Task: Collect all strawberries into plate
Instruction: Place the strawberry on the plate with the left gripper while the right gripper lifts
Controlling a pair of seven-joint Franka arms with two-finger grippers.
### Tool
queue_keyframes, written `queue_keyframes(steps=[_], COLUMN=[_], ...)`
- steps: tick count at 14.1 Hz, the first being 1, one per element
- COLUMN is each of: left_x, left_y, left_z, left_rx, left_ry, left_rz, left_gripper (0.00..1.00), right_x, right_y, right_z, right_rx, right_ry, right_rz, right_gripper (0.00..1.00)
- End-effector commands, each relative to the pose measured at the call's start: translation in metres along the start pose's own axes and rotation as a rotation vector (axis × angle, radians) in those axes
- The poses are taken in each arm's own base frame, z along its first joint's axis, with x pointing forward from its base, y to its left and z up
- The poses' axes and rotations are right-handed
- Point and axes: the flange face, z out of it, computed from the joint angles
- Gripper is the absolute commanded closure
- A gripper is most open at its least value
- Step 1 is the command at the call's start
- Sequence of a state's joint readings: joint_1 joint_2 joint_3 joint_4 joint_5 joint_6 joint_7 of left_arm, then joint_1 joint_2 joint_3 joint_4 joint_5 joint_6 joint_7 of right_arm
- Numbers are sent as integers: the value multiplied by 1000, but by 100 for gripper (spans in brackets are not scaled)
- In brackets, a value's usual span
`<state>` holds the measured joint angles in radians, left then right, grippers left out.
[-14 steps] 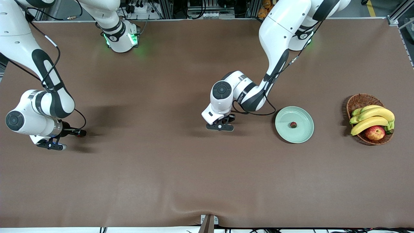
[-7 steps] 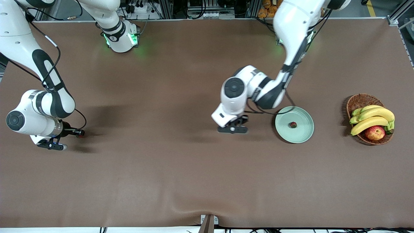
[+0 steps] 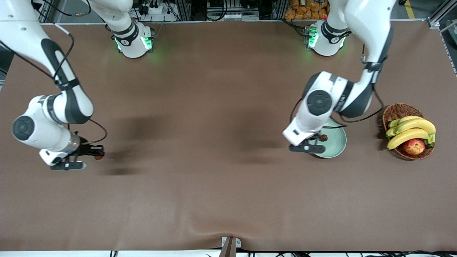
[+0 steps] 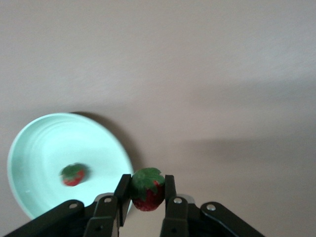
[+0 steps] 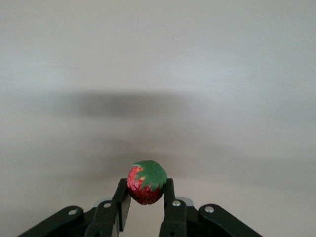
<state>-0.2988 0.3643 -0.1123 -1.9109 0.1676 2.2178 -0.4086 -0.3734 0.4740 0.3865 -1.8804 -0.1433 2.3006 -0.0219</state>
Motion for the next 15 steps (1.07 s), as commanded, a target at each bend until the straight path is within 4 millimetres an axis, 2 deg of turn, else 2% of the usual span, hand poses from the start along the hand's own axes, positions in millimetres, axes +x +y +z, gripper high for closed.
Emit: queue_keyframes(steps=[1, 3, 5, 7, 9, 11, 12, 13, 15], left_x=[-38, -47, -43, -38, -37, -35, -33, -31, -26], left_y=[-42, -53, -83, -103, -101, -98, -96, -95, -91], left_z=[12, 32, 51, 69, 84, 95, 94, 96, 91], left_rx=[14, 12, 1, -15, -26, -34, -35, -37, -38], left_ry=[2, -11, -7, 0, 5, 10, 18, 18, 31], left_rz=[39, 52, 57, 78, 81, 83, 91, 91, 95], left_gripper=[96, 95, 92, 89, 85, 75, 68, 58, 38], right_x=[-3, -4, -11, -19, -29, -40, -47, -51, -54], right_y=[-57, -100, -148, -197, -250, -303, -331, -357, -394], right_z=[-6, -10, -15, -15, -12, -7, 1, 7, 18], right_rx=[24, 43, 68, 84, 84, 114, 128, 145, 154], right_ry=[-7, -7, -32, -38, -38, -4, 4, 9, 14], right_rz=[-80, -102, -109, -82, -59, -9, 15, 42, 56], right_gripper=[100, 100, 100, 100, 100, 100, 100, 100, 100])
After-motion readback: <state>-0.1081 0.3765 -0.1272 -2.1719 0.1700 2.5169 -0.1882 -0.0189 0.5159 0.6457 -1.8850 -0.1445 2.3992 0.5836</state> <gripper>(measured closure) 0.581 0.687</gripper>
